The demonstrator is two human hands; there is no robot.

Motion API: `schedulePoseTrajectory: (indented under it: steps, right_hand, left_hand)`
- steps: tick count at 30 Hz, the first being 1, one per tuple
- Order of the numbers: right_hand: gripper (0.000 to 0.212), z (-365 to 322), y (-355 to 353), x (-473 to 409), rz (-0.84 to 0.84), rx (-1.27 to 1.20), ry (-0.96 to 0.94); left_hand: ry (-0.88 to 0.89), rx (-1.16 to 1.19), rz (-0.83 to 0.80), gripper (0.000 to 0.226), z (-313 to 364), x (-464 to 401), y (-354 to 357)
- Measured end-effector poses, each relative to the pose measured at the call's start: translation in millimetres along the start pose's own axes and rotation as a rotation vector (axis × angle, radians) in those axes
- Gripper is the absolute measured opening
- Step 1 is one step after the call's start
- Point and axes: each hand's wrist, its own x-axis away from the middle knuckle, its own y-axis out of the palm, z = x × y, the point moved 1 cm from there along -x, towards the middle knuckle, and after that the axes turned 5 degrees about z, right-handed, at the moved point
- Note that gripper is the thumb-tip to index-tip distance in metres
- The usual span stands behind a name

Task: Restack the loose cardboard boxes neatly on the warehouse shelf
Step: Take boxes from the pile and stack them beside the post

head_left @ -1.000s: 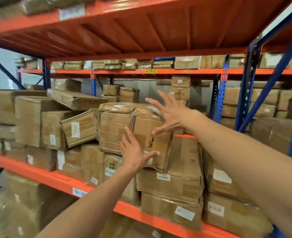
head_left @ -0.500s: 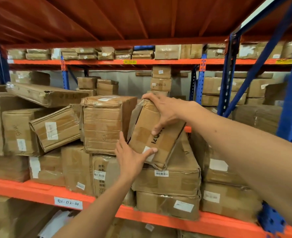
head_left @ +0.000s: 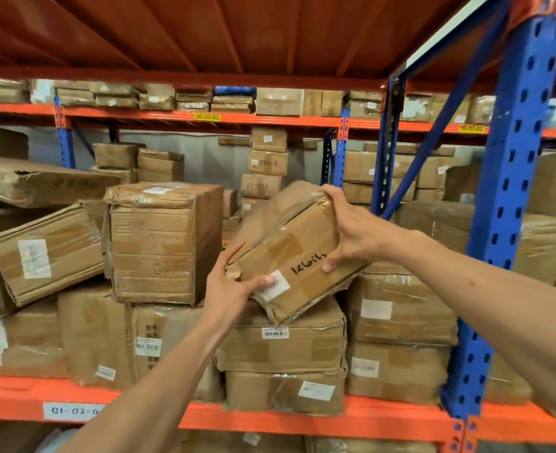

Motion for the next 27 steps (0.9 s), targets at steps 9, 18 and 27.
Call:
schedulePoseTrajectory:
  steps: [9, 18, 27]
  right_hand:
    - [0.139, 52.9, -18.8, 38.8, 0.304, -0.253, 0.186]
    - [0.136, 121.7, -70.8, 100.4, 0.442, 0.038, 0.300]
    - [0.092, 164.0, -82.5, 103.7, 0.279, 0.552, -0.001]
  left_hand:
    - [0.214, -0.158, -0.197, 0.082, 67.2, -33.2, 45.3]
    - [0.386, -0.343, -0.413, 0.080, 100.6, -47.5, 175.9]
    - [0.313, -0.424, -0.494, 0.071, 78.9, -64.1, 236.8]
